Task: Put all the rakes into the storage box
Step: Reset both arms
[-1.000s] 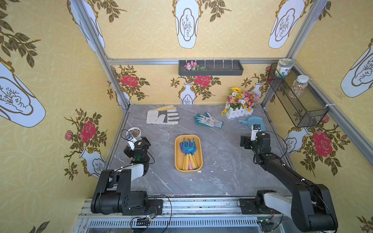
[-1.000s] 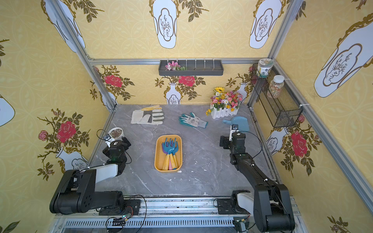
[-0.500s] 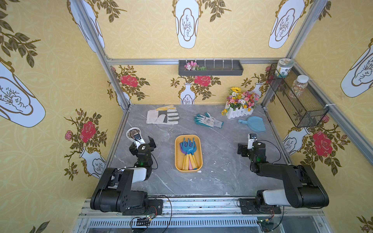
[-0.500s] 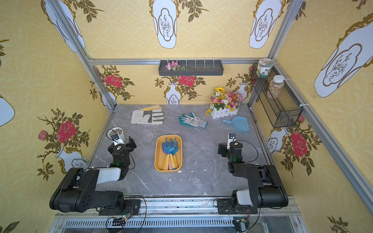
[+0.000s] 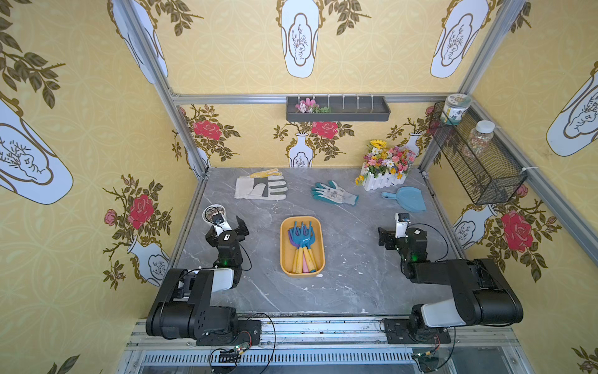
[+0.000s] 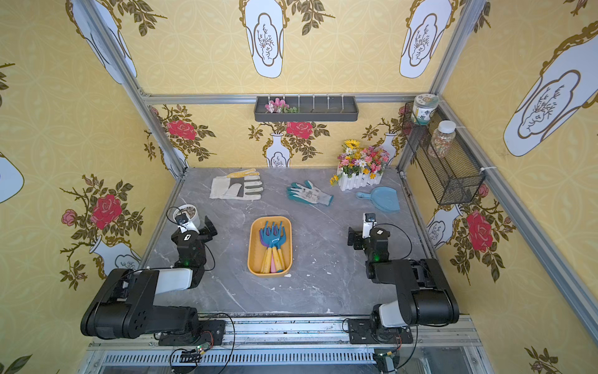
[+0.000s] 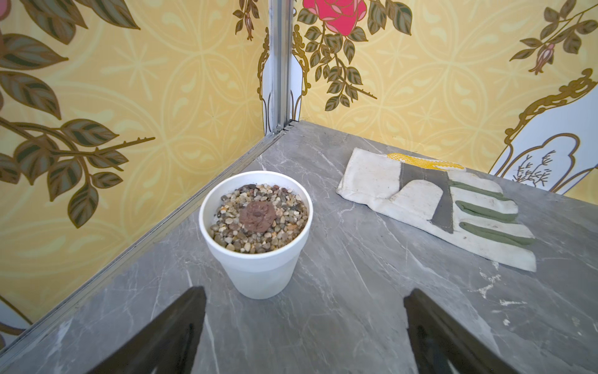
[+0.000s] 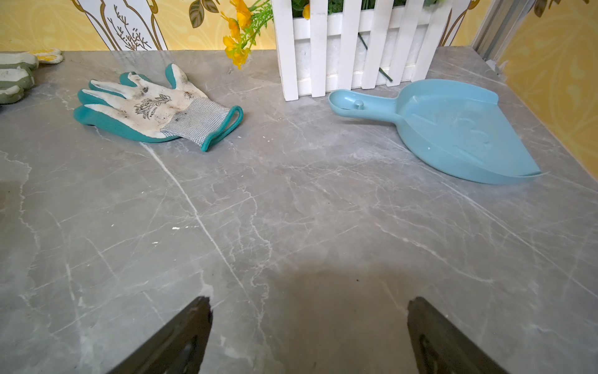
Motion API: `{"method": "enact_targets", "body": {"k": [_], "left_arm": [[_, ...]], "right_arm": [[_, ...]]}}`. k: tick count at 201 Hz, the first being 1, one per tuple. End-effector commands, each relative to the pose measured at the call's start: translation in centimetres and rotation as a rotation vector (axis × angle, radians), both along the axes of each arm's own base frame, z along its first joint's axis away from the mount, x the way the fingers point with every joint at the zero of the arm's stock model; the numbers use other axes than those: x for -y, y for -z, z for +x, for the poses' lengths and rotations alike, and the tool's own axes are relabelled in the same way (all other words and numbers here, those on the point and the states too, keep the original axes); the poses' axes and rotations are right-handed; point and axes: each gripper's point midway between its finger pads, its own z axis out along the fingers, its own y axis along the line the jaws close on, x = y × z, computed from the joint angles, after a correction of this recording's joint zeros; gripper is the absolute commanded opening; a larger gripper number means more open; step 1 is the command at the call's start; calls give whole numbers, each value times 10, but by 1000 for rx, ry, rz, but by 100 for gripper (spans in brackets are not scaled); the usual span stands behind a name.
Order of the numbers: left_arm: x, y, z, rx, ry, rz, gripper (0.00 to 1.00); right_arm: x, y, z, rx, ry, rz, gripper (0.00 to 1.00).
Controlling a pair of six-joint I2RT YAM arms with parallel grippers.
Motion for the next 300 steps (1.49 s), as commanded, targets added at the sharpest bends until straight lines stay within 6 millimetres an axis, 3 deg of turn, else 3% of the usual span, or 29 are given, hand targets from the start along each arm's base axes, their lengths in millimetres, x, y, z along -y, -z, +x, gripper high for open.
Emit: {"method": "enact_targets", "body": {"k": [1, 44, 87, 123, 188, 209, 226, 247, 275, 284, 300], "left_arm": [[2, 1, 3, -4, 13, -8, 100], [2, 7, 11, -52, 14, 2, 100], [-1, 28, 40, -218, -38, 37, 100], [2, 2, 6, -40, -36, 37, 100], [1, 0, 4, -28, -54, 47, 100], [11, -1, 3, -22, 14, 46, 100], [11, -8, -7, 47, 41, 28, 100], [8, -16, -34, 148, 51, -12, 100], [11, -7, -33, 126, 57, 1, 100], [20, -13, -35, 167, 108, 29, 100], [18, -15, -34, 180, 92, 55, 100]], "right_arm": [[2, -11, 6, 46, 17, 1, 97], [3, -11, 6, 45, 19, 0, 97], [3, -11, 6, 46, 18, 0, 97], [3, -11, 6, 44, 18, 0, 97], [3, -11, 6, 45, 18, 1, 97], [3, -11, 6, 44, 19, 0, 97], [3, -11, 6, 45, 19, 0, 97], [3, -11, 6, 44, 18, 1, 97], [3, -11, 6, 45, 18, 0, 97], [3, -11, 6, 46, 19, 0, 97], [3, -11, 6, 45, 20, 1, 97]]}}
